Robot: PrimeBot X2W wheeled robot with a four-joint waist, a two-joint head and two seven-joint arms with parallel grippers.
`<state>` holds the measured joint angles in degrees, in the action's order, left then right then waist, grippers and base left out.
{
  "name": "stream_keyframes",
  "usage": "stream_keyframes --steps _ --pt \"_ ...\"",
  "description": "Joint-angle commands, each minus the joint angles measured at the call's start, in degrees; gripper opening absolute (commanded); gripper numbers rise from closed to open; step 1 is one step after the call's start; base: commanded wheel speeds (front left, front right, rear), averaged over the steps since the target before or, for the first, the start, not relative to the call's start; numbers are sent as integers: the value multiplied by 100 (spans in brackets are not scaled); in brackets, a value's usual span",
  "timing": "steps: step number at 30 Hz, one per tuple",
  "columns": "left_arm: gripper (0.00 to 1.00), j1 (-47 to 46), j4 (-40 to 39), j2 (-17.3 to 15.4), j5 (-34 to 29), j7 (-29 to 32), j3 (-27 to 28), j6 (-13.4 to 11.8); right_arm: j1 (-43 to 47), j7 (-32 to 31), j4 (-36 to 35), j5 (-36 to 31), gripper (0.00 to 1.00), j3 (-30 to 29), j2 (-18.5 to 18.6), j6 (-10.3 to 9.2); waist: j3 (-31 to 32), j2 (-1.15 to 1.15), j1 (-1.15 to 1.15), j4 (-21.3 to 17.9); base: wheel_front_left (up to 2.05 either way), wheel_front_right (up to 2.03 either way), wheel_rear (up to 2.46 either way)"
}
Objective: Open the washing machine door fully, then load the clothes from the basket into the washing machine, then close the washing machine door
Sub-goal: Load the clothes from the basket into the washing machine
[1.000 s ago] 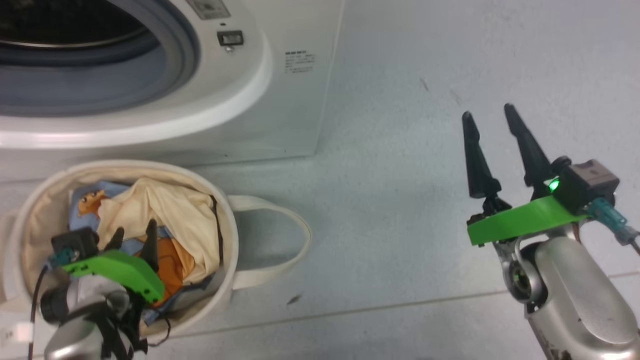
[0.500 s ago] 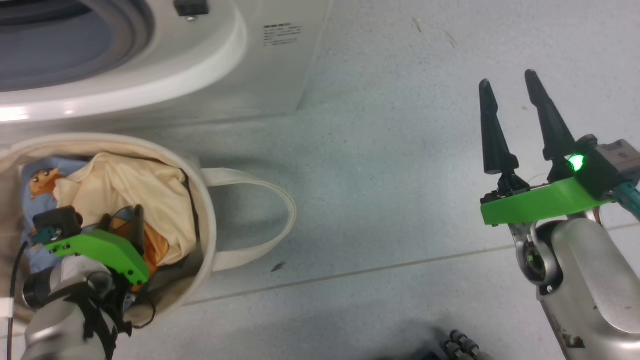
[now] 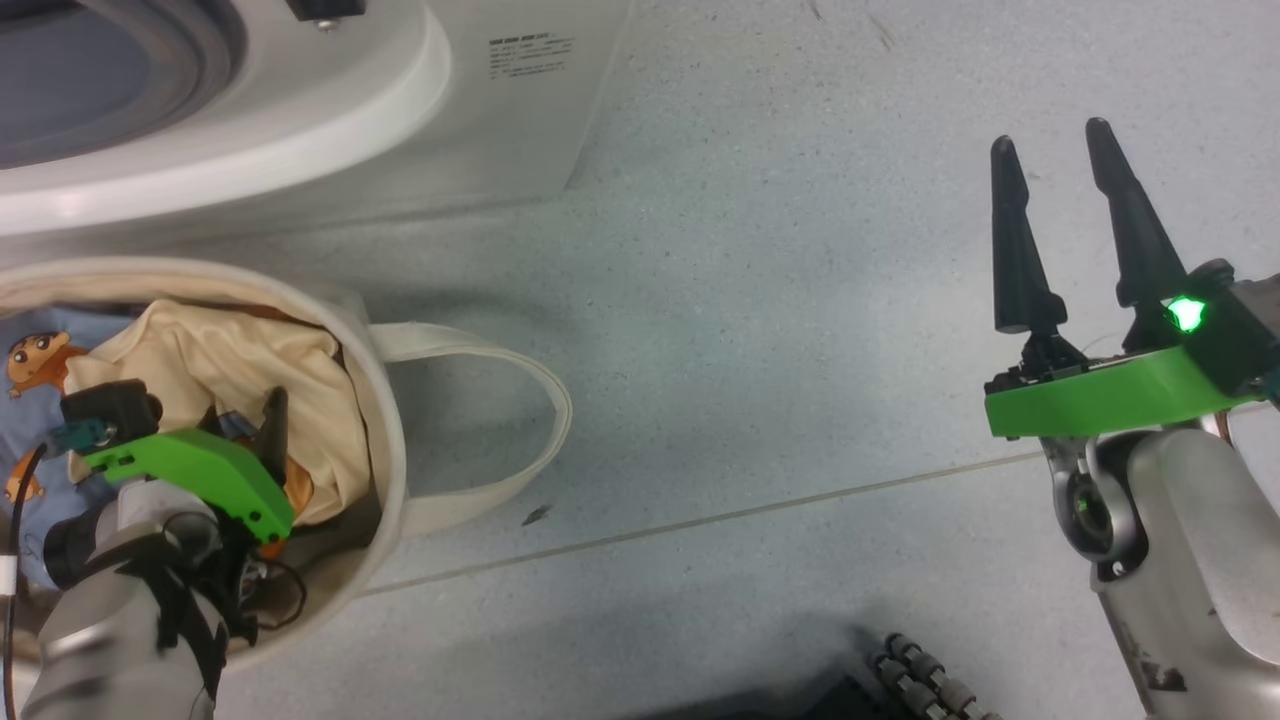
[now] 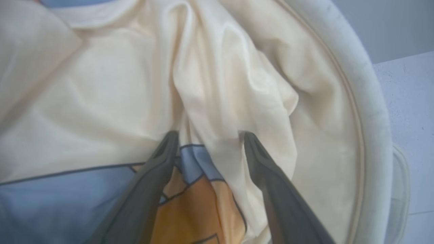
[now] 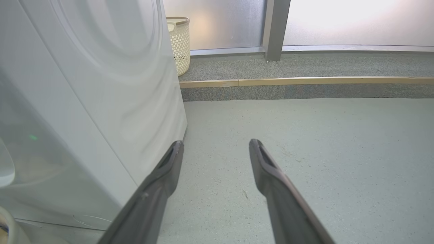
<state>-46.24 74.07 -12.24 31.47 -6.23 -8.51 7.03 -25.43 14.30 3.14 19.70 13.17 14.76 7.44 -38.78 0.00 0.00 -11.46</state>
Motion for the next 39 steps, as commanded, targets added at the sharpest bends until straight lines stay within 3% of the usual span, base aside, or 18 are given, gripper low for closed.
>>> stream_keyframes --steps 1,4,5,6,7,17,23,34,39 --pt "100 98 -15 -227 59 5 88 -40 208 70 -194 -29 100 23 87 5 11 0 0 4 0 0 0" --pt "96 103 -13 -173 97 13 87 -45 222 70 -197 -27 100 4 95 5 50 0 0 35 0 0 0" --pt "24 112 -13 -148 104 1 77 -40 223 70 -189 -25 100 15 96 5 78 0 0 53 0 0 0" --pt "5 125 -13 -129 118 0 73 -33 217 70 -181 -23 100 36 95 5 104 0 0 68 0 0 0" --pt "0 143 -13 -113 132 6 68 -25 208 70 -170 -18 100 61 90 5 135 0 0 82 0 0 0" --pt "0 489 -12 -38 228 -403 -75 39 63 70 126 117 100 300 -97 5 837 0 0 204 0 0 0" --pt "0 962 -461 94 564 -612 -367 44 140 70 434 281 100 459 -236 5 1507 0 0 376 0 0 0" --pt "0 1602 -1417 -109 1157 -854 -1064 45 461 70 746 477 100 517 -265 5 2478 0 0 865 0 0 0" --pt "0 1909 -2219 -329 1266 -873 -968 46 671 70 849 568 100 541 -337 5 2886 0 0 1068 0 0 0"
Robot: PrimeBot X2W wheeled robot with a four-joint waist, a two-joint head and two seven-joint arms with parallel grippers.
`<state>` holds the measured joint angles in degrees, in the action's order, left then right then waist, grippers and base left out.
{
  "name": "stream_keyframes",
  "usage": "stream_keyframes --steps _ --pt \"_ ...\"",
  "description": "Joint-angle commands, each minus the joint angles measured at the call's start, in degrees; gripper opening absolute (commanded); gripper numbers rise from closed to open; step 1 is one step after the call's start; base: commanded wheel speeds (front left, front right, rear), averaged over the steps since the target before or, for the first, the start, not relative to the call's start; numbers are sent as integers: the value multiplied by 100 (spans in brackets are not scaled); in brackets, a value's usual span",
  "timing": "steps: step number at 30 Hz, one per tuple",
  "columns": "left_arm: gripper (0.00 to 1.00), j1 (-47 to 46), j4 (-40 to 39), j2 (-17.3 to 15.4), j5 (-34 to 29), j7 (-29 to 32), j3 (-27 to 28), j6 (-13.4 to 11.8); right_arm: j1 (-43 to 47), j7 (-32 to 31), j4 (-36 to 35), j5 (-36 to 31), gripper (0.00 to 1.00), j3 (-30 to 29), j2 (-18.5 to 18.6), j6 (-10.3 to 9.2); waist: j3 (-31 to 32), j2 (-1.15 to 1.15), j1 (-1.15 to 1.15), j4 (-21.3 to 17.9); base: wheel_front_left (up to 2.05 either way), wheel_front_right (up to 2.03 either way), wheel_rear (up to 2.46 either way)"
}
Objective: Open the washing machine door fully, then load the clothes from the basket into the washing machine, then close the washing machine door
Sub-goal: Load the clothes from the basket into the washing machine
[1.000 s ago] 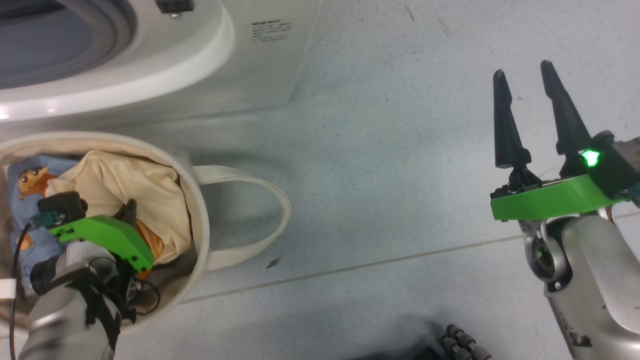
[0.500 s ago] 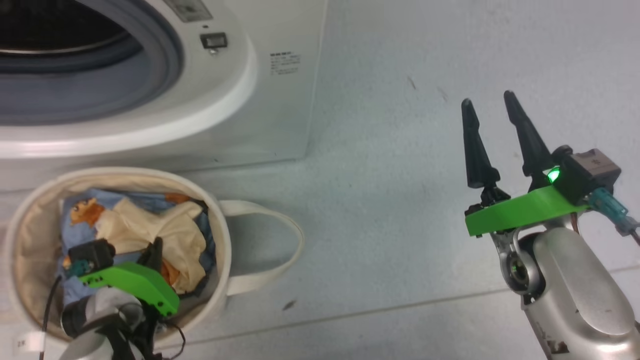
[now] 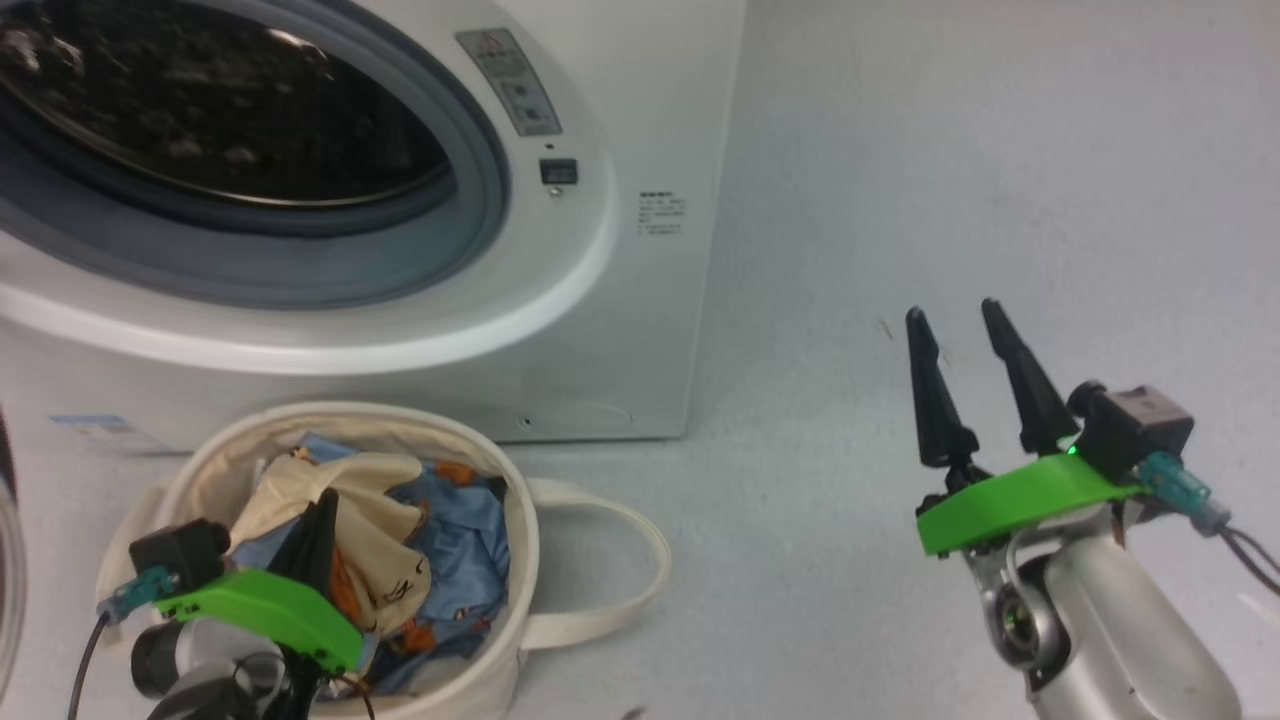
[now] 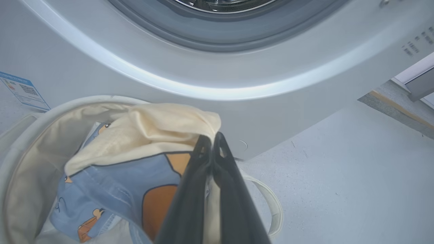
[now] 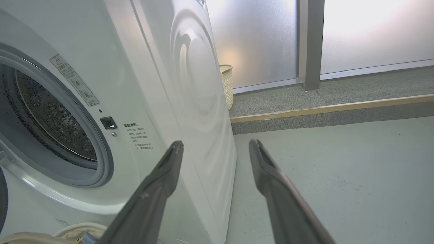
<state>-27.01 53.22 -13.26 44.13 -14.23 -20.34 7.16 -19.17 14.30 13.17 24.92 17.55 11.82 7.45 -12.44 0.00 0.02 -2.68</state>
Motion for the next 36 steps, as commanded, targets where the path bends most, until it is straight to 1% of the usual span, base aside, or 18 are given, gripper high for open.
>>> stream_keyframes --steps 1,7,11,16,18,24,27,31,32,36 --pt "0 81 -300 -260 -27 -74 270 32 86 70 -142 66 100 110 -66 3 334 0 -2 211 0 0 0" --pt "0 573 -1320 -362 -221 -75 679 32 333 70 -83 130 100 109 -124 3 770 0 -2 326 0 0 0" --pt "0 811 -1947 -377 -392 -76 791 33 503 70 -66 164 100 53 -125 3 1001 0 -2 406 0 0 0" --pt "0 976 -2823 -420 -505 -76 1018 33 650 70 -108 193 100 -7 -168 3 1119 0 -2 475 0 0 0" --pt "0 997 -3169 -487 -448 -76 1042 33 678 70 -109 207 100 -3 -185 3 1141 0 -2 494 0 0 0" --pt "0 889 -3521 -675 -169 72 1236 27 642 70 -147 207 100 6 -223 3 1102 0 -2 437 0 0 0" --pt "0 756 -3536 -779 -164 182 1283 -39 608 70 -149 202 100 16 -228 3 1053 0 -2 383 0 0 0" --pt "0 324 -3606 -989 -236 249 1360 -82 538 70 -178 181 100 1 -210 3 970 0 -2 298 0 0 0" --pt "0 324 -3606 -989 -236 249 1360 -82 538 70 -178 181 100 1 -210 3 970 0 -2 298 0 0 0" --pt "0 -325 -3734 -1240 -316 277 1489 -114 480 70 -215 156 100 2 -185 3 843 0 -2 215 0 0 0"
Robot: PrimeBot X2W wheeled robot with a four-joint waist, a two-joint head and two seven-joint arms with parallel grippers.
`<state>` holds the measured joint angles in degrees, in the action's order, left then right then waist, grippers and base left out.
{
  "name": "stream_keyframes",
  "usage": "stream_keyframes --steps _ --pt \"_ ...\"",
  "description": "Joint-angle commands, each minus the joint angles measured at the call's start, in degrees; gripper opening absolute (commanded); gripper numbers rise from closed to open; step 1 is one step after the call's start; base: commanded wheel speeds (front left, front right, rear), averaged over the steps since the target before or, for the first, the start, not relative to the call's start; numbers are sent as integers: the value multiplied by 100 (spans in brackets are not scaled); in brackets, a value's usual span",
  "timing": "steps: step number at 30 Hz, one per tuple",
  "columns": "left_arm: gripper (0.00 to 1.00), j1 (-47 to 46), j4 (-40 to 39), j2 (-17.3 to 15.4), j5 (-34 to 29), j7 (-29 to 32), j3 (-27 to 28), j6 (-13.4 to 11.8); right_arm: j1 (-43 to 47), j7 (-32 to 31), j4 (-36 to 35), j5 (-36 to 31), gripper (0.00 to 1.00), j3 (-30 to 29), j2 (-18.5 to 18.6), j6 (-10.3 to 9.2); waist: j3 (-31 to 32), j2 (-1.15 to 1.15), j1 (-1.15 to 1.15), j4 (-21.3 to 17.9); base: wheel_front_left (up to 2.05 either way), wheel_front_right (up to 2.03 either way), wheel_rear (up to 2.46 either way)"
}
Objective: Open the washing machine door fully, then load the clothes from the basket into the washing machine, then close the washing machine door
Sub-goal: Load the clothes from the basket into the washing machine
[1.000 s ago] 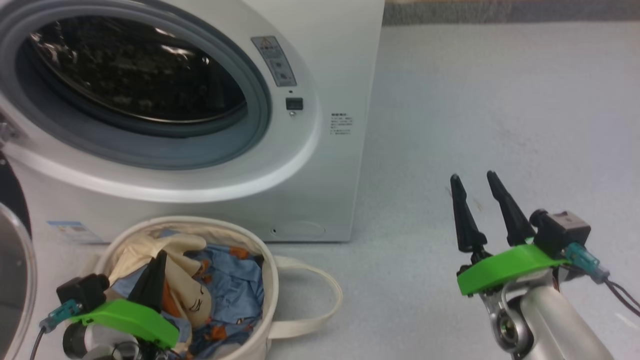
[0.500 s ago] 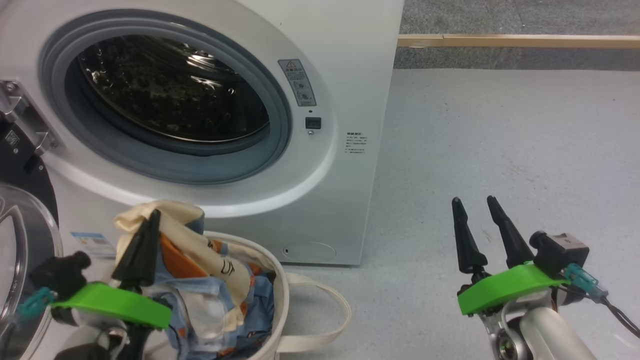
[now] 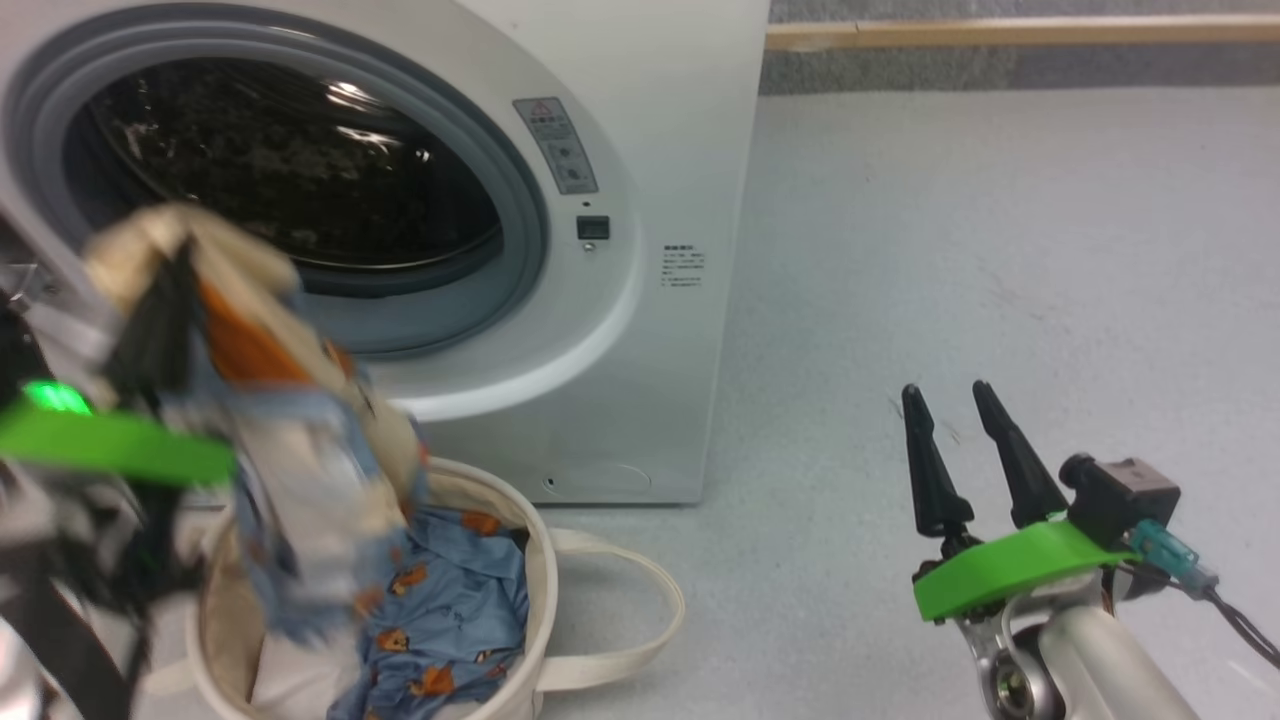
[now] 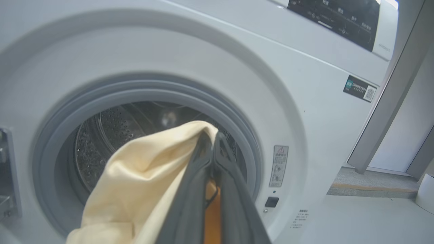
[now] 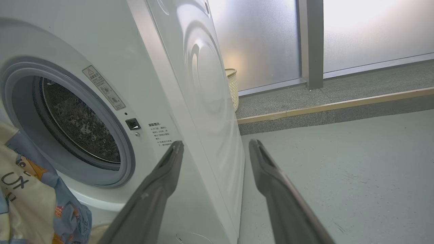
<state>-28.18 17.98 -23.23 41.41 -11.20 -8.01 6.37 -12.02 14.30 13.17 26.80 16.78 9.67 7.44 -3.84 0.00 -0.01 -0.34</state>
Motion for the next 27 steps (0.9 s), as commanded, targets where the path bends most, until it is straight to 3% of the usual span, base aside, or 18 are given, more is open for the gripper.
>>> stream_keyframes --steps 1,9,20,27 --pt "0 -374 -223 -298 -59 -28 289 -38 -250 70 -226 -36 100 87 37 5 -57 0 1 -44 0 0 0" --pt "0 -1115 255 -325 4 -77 359 -23 -397 70 -305 -92 100 89 103 5 -533 0 1 -274 0 0 0" --pt "0 -1957 2156 22 -313 -371 256 76 -639 70 -420 -223 100 79 384 5 -1325 0 1 -617 0 0 0" --pt "0 -2636 2934 225 -660 -378 598 99 -621 70 -519 -287 100 1 666 5 -1733 0 1 -825 0 0 0"
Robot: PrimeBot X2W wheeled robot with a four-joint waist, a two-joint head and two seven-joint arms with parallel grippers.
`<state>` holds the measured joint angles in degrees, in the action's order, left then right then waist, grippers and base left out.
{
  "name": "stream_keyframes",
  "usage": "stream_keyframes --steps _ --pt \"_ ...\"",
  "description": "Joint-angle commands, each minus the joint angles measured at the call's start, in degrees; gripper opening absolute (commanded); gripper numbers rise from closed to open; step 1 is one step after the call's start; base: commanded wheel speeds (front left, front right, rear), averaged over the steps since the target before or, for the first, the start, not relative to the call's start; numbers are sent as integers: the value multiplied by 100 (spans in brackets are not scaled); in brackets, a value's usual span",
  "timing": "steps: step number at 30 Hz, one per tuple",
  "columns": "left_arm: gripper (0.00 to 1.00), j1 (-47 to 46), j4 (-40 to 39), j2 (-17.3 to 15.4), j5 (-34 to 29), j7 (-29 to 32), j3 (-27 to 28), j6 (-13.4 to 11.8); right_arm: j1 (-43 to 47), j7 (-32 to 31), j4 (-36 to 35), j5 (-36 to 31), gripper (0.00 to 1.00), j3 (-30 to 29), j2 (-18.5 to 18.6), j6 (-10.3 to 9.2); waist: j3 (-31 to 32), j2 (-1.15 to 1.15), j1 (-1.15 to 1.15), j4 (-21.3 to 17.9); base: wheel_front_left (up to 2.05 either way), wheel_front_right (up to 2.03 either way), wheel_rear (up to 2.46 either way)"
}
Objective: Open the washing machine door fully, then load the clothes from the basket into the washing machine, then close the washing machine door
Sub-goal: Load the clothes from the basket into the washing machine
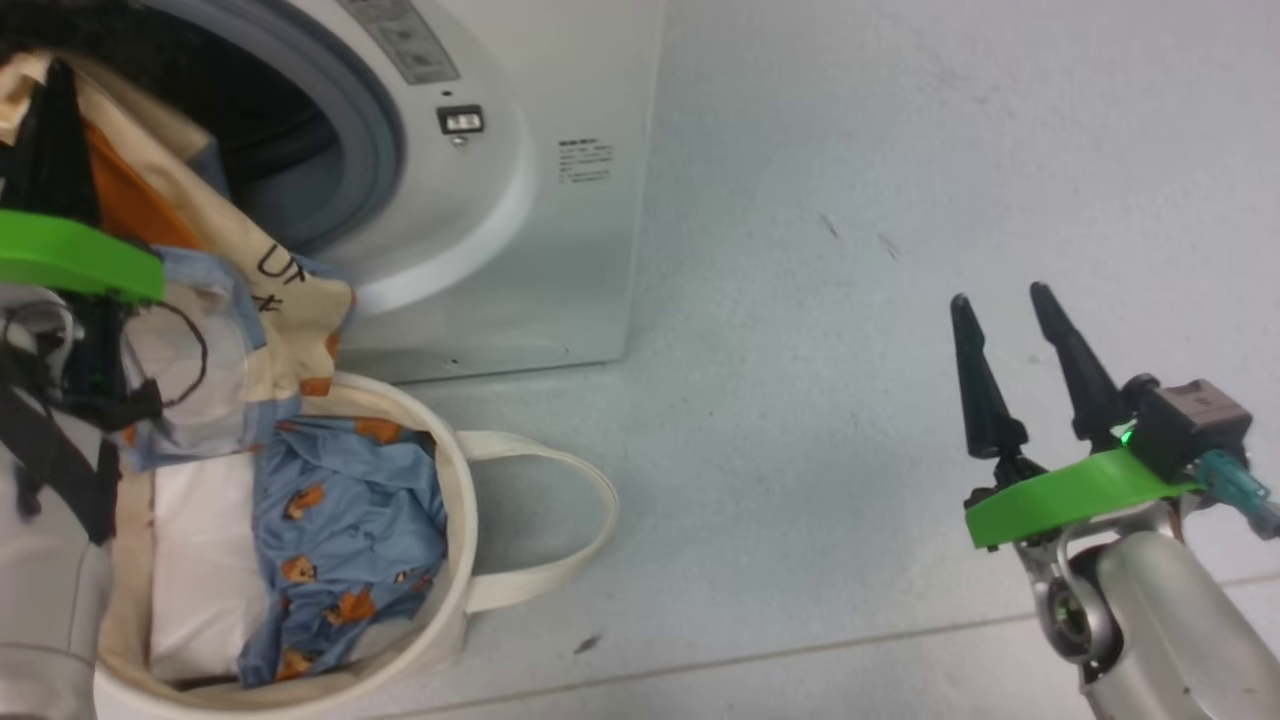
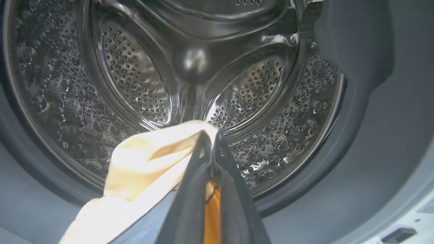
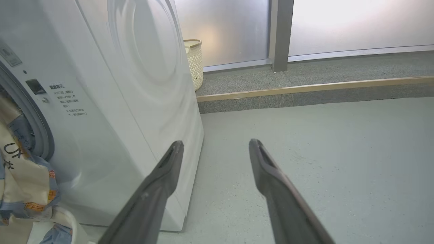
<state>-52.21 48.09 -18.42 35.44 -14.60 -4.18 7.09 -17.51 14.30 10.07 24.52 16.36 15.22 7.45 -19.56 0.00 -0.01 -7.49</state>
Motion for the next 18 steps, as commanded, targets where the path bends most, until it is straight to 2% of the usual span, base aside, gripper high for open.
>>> stream_keyframes --steps 1,9,18 --pt "0 -328 15 -255 -132 -39 250 28 -59 70 -236 -68 100 18 153 3 -237 0 1 -137 0 0 0" --pt "0 -1176 619 -265 -617 -39 405 33 270 70 -566 -149 100 -602 394 3 -952 0 1 -224 0 0 0" --pt "0 -1800 823 -281 -1099 -40 546 3 453 70 -925 -262 100 -941 304 3 -1401 0 1 -286 0 0 0"
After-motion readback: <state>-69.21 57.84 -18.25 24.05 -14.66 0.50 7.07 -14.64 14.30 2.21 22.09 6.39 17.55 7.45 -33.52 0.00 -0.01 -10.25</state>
